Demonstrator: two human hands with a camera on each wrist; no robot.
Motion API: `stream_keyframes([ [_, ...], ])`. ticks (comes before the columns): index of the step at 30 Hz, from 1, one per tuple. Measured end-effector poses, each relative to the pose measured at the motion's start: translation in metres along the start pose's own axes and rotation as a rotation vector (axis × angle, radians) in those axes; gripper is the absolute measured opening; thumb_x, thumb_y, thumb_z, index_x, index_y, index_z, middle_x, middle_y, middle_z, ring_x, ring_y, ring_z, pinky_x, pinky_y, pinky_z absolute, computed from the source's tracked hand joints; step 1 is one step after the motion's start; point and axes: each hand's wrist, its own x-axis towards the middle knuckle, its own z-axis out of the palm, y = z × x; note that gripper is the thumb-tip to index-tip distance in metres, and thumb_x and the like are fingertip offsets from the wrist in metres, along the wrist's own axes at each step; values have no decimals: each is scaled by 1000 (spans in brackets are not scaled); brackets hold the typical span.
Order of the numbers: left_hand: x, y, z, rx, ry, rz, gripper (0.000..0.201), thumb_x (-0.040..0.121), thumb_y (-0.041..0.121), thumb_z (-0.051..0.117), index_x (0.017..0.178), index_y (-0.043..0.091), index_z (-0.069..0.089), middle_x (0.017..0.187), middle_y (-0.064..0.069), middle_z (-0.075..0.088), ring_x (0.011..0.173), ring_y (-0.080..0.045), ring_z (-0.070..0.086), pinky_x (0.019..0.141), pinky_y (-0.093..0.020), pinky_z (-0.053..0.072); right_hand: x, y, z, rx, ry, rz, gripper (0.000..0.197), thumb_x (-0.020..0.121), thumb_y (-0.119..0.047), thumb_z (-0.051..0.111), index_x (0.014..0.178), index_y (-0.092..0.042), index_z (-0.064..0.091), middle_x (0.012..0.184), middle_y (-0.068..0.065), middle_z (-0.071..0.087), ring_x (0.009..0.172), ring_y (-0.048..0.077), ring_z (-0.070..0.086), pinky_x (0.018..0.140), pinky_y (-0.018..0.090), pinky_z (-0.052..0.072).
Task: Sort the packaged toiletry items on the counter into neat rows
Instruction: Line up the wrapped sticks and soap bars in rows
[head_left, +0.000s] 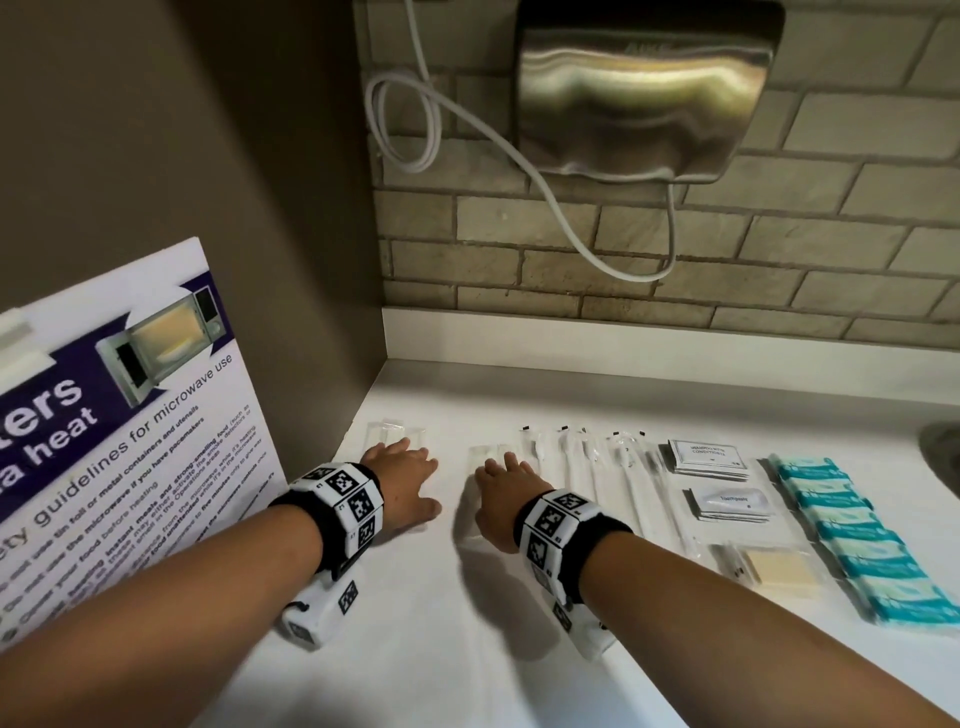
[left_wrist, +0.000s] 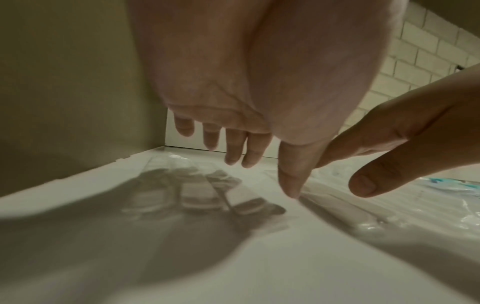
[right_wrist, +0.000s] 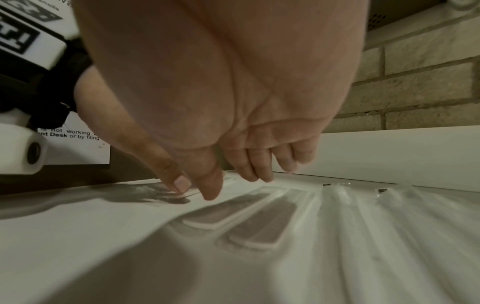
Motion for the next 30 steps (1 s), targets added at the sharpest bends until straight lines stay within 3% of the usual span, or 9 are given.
stream_keyframes([
  [3, -2, -10, 5, 36, -32, -31, 56, 94, 50, 42, 138, 16, 40, 161, -1, 17, 150, -27, 2, 120, -45, 5, 2, -7, 3, -63, -44, -8, 53, 95, -19, 44, 144, -2, 33, 150, 12, 33, 144, 34, 18, 117, 41, 21],
  [10, 0, -4, 9, 12, -43, 43, 64, 94, 49, 42, 151, 23, 26, 162, 6, 12, 150, -22, -2, 121, -46, -2, 8, -9, 7, -27, -55, -2, 53, 95, -21, 46, 144, -5, 34, 150, 9, 33, 145, 33, 17, 118, 41, 20],
  [19, 3, -2, 12, -67, 8, 82, 72, 87, 56, 53, 149, 29, 30, 160, 11, 19, 150, -19, 6, 120, -43, 1, 9, -5, 9, 40, -36, -17, 52, 93, -20, 43, 143, -5, 36, 148, 11, 36, 144, 33, 21, 117, 43, 23],
  [30, -1, 0, 10, -100, 39, 78, 69, 88, 53, 54, 149, 28, 32, 159, 11, 23, 150, -18, 8, 121, -43, 2, 8, -9, 5, 31, -41, -26, 52, 95, -23, 42, 143, -3, 37, 149, 13, 35, 144, 35, 20, 117, 43, 23],
])
